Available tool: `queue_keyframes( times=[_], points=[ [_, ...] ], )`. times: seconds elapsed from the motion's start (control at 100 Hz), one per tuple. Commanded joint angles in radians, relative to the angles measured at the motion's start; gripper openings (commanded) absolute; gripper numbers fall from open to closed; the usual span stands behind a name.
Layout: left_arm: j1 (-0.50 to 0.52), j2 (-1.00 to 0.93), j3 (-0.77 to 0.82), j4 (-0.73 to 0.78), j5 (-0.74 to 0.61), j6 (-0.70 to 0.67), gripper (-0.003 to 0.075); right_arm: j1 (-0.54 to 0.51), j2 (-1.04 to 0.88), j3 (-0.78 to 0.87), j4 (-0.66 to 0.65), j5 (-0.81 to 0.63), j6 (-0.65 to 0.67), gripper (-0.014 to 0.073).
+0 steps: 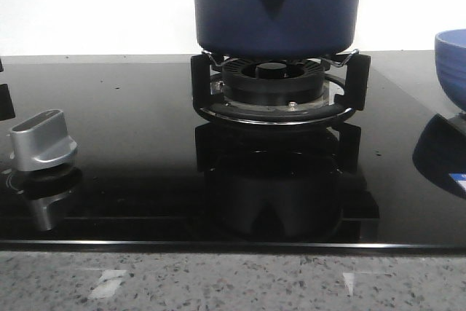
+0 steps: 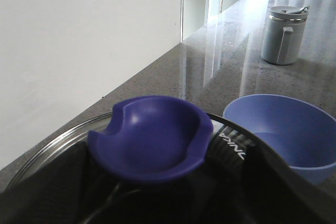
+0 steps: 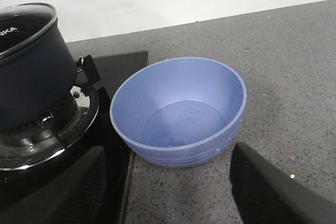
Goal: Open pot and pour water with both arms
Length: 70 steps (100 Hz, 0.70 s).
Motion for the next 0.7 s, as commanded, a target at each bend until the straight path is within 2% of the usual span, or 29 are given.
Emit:
queue_keyframes(
  times=[0.0,0.49,0.69],
  points=[
    [-0.009,-0.025,-0.049,-0.087,0.025,-0.001,0.0526,0.002,0.019,-0.034,-0.006,-0.074,-0.010,0.0456],
    [-0.040,0.014,-0.088,-0.087,0.020,-0.001,0.0521,0.002,0.019,-0.034,0.000,-0.064,-0.010,0.0456],
    [-0.042,0.014,-0.088,-0.087,0.020,-0.001,0.0449,0.002,0.019,-0.034,0.002,-0.064,-0.010,0.0456]
  ],
)
